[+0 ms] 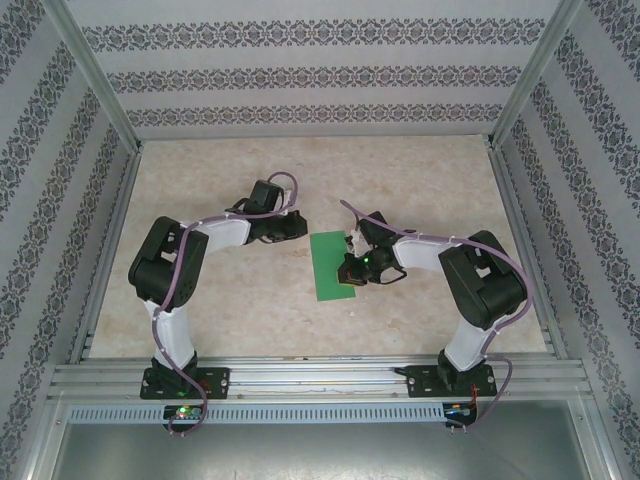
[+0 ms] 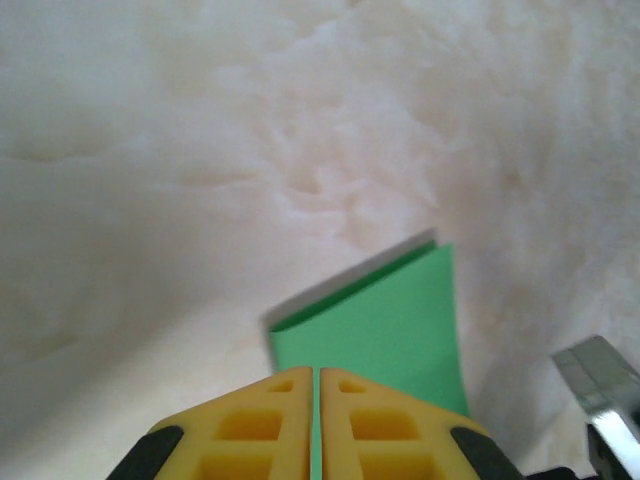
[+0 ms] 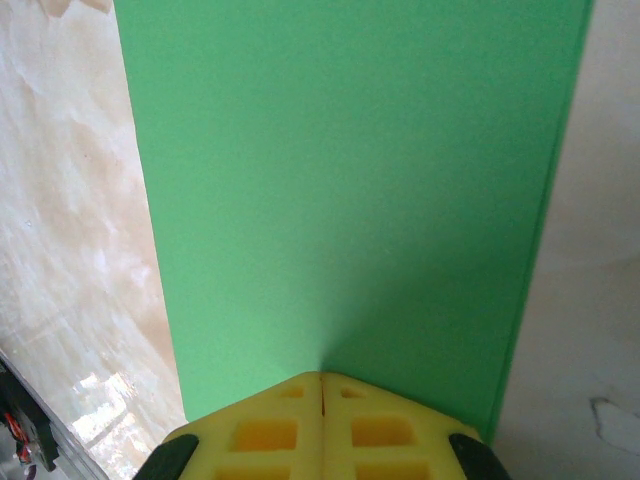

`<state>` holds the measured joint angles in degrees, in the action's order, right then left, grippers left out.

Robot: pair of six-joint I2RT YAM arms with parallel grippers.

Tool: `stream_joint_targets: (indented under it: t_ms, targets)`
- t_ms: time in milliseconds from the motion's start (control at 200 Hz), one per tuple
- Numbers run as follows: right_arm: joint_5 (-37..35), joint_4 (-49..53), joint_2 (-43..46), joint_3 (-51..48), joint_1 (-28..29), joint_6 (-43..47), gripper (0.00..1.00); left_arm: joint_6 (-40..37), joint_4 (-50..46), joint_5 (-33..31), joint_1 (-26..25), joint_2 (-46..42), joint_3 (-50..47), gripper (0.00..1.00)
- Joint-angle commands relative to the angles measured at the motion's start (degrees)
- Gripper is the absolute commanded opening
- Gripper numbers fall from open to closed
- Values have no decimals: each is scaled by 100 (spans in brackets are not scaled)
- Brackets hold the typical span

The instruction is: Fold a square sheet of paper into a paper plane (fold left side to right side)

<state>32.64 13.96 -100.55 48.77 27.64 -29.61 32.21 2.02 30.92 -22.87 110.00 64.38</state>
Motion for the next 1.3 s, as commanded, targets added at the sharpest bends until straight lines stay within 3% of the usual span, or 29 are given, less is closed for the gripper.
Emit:
stream_joint_targets:
  t_ms: [0, 230, 435, 919, 1119, 1294]
  targets:
    - [-909, 608, -408, -255, 22, 60, 0, 217, 572, 415, -256, 141, -94, 11]
    - [-900, 630, -397, -246, 25, 75, 0, 335, 717, 334, -319, 683, 133, 11]
    - [-909, 656, -403, -248, 31, 76, 0, 132, 346, -241, -305, 855, 240, 11]
    - [-891, 636, -399, -254, 40, 50, 0, -258, -330, -638, 82, 1147, 864, 11]
    - [-865, 570, -390, -263, 57, -6, 0, -480, -620, -593, 149, 925, 1034, 11]
    - [-777, 346, -361, -298, 88, -181, 0, -448, -590, -521, -43, 93, 491, 11]
